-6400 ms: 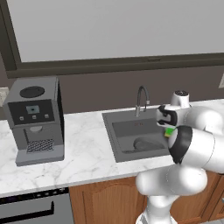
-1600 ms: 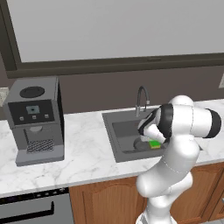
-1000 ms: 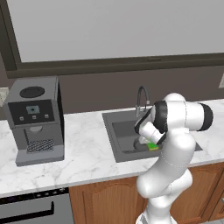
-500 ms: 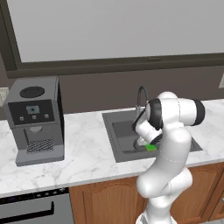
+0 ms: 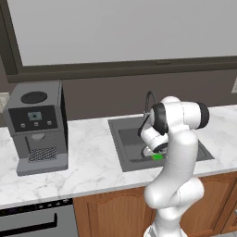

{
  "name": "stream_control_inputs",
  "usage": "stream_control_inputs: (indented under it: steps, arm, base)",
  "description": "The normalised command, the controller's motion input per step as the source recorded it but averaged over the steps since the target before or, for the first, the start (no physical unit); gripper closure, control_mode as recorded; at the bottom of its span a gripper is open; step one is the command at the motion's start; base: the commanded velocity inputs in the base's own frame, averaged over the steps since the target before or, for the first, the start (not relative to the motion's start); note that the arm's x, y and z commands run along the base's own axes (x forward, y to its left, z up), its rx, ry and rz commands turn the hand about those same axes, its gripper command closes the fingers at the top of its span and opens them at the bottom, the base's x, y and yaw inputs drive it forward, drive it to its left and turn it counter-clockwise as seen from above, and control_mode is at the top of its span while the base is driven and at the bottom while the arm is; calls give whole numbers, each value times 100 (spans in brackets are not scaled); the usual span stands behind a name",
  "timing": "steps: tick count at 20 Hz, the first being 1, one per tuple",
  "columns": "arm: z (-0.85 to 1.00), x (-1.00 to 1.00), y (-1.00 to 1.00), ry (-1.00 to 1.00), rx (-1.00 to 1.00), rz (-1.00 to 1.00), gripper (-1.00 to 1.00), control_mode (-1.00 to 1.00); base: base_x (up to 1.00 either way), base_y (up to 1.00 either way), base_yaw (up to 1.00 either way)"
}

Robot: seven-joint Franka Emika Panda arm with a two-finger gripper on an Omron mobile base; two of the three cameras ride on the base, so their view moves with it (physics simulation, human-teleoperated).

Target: Pick the pan and sponge and place them into the sink. Then turn on the water.

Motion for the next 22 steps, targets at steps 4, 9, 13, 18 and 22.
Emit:
stream_control_inputs:
  steps: [4,9,13,18,22]
  arm:
    - [-15,13,7,0,0,2,100,-100]
    - [-15,13,5,0,0,2,100,-100]
    - [-15,13,5,0,0,2,100,-100]
    - [-15,15,5,0,0,2,100,-100]
    - [-15,18,6,0,0,2,100,-100]
  base:
    - [0,0,0]
    - [0,0,0]
    - [0,0,0]
    - [0,0,0]
    - [0,0,0]
